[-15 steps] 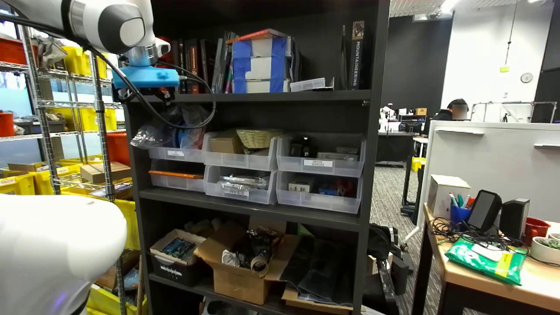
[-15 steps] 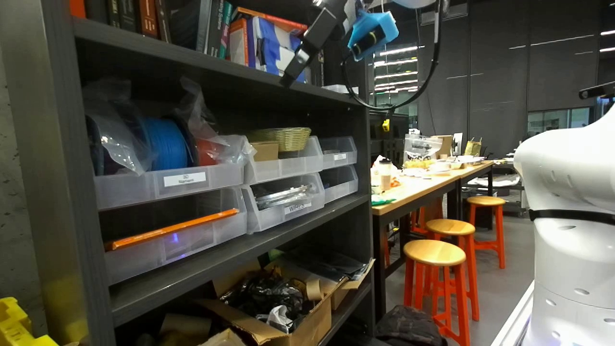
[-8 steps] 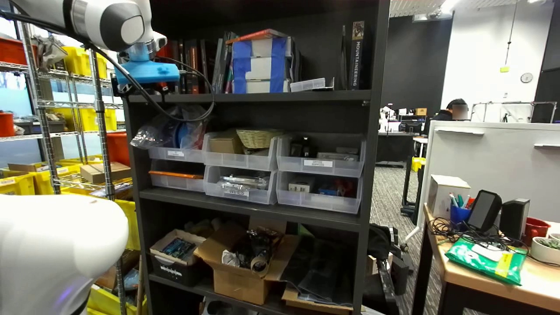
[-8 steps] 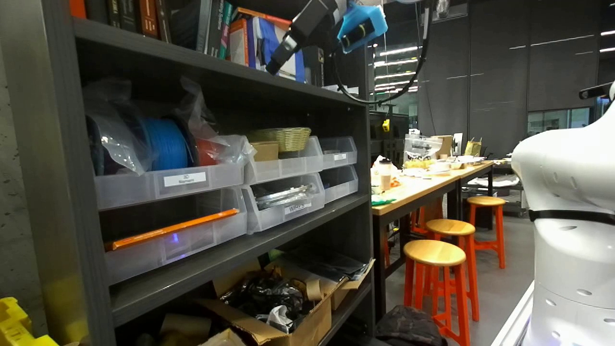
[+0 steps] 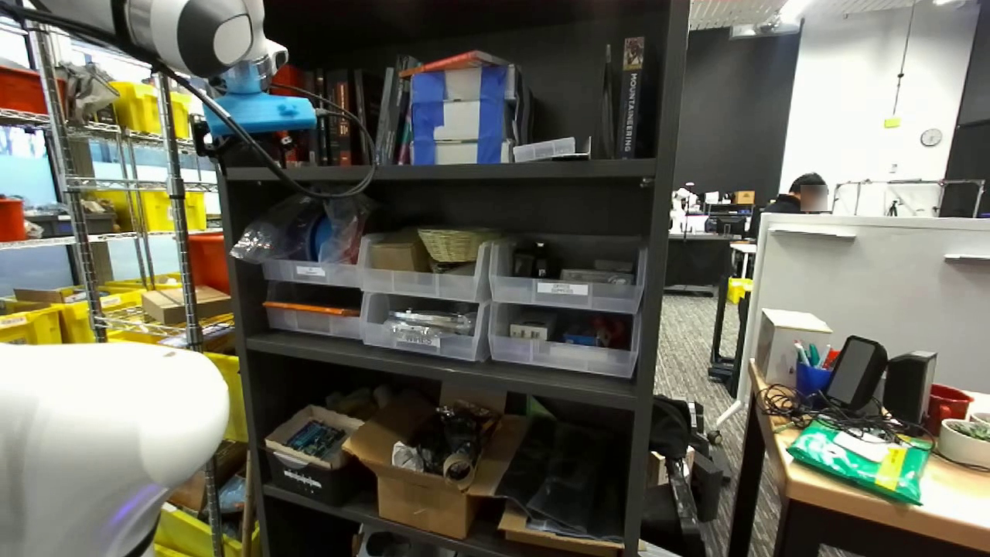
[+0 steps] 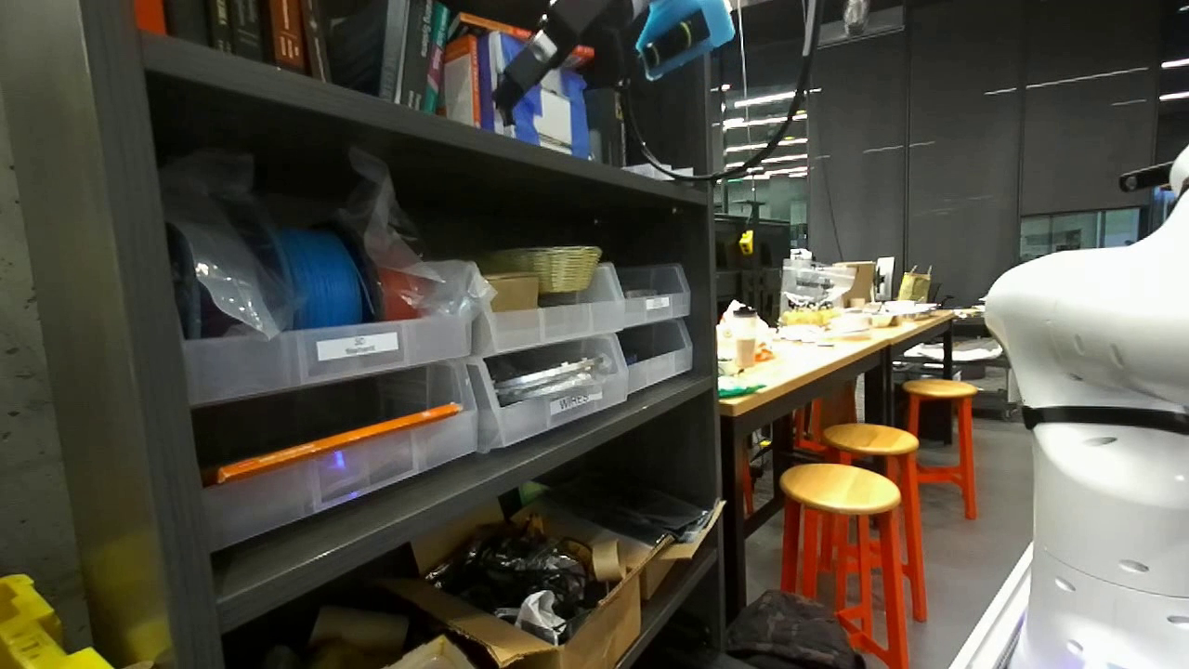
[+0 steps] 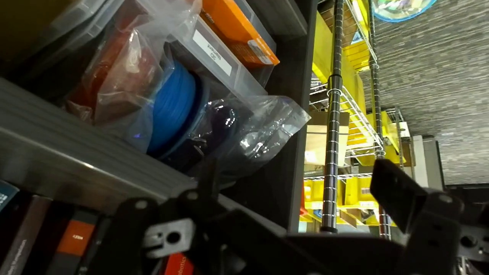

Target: Remove the silver object from the top left and put it in the basket on the second shelf from the top

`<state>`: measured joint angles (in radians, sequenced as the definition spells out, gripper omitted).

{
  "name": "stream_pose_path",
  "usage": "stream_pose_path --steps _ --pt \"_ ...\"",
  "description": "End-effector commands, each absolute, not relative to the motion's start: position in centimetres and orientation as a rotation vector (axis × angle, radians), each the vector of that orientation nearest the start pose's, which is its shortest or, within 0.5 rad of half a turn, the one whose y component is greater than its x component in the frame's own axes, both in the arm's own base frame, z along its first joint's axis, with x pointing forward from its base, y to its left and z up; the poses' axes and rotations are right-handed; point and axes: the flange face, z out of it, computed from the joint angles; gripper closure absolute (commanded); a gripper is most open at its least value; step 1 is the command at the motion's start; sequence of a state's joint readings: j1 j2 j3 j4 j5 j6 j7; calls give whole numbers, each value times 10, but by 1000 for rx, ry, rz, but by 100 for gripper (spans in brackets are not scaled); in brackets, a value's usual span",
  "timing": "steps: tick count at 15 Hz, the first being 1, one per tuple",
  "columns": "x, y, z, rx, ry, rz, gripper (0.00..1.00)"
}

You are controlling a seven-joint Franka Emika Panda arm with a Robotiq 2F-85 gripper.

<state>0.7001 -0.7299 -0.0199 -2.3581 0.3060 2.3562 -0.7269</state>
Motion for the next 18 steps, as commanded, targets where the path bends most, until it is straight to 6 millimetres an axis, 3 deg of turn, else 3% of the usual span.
stream_pose_path --steps 1,4,11,18 --pt "297 259 681 -2050 -1644 -1067 0" --pt "298 272 698 -1997 -1668 -1105 0" --pt "320 283 725 -1963 -1673 -1249 0" --pt "336 304 719 -1947 -1683 -1240 0"
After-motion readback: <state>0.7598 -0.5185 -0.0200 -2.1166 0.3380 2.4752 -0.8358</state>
